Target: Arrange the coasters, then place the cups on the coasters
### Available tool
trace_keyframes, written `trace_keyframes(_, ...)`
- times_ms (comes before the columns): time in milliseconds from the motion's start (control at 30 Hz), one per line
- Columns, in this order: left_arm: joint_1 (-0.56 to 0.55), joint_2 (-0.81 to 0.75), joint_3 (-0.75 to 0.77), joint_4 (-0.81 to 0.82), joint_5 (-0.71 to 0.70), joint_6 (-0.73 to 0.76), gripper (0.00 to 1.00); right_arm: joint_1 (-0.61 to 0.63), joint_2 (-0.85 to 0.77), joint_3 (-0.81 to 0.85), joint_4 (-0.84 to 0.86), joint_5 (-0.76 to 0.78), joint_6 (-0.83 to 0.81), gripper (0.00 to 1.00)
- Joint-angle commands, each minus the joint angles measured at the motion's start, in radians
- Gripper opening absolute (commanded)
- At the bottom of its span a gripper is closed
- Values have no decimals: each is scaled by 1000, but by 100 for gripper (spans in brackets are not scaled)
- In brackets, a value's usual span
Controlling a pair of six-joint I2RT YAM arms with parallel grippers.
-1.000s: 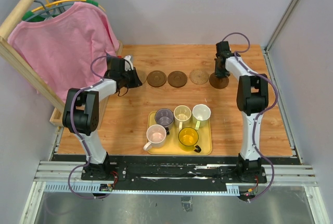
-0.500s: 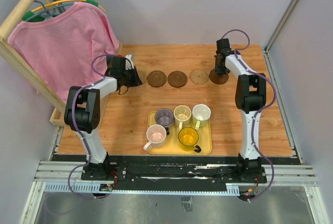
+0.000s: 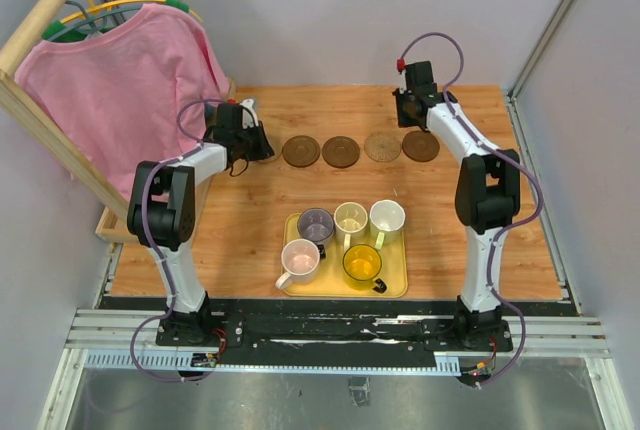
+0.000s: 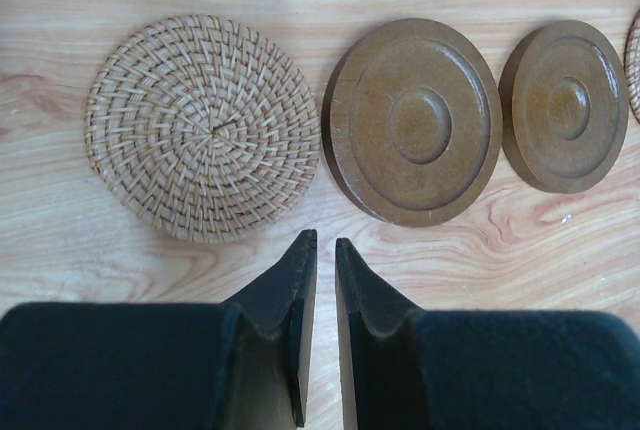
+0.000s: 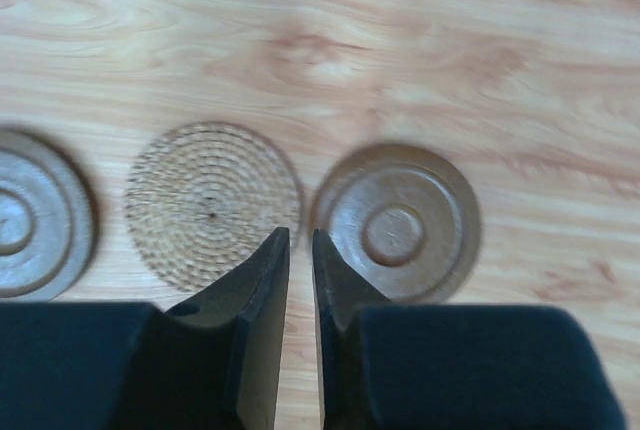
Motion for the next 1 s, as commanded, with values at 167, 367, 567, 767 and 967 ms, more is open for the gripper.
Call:
trace_keyframes(167,3,43,1,110,155,-17,18,97,103,40,15,-108,-109,16)
trace_keyframes(367,-6,58,-14,117,168,-17,18,100,192,115,-23,-139,-94,14)
trace_keyframes(567,-6,60,-17,118,170,-17,18,100,215,109,-38,-147,-77,11)
trace_keyframes(767,-6,63,-21,117,170,-18,18,113,178,25,-28,-157,-58,7)
trace_keyframes(967,-6,59,-28,113,167,-21,18,142,149,-43,-9,-155,-44,7)
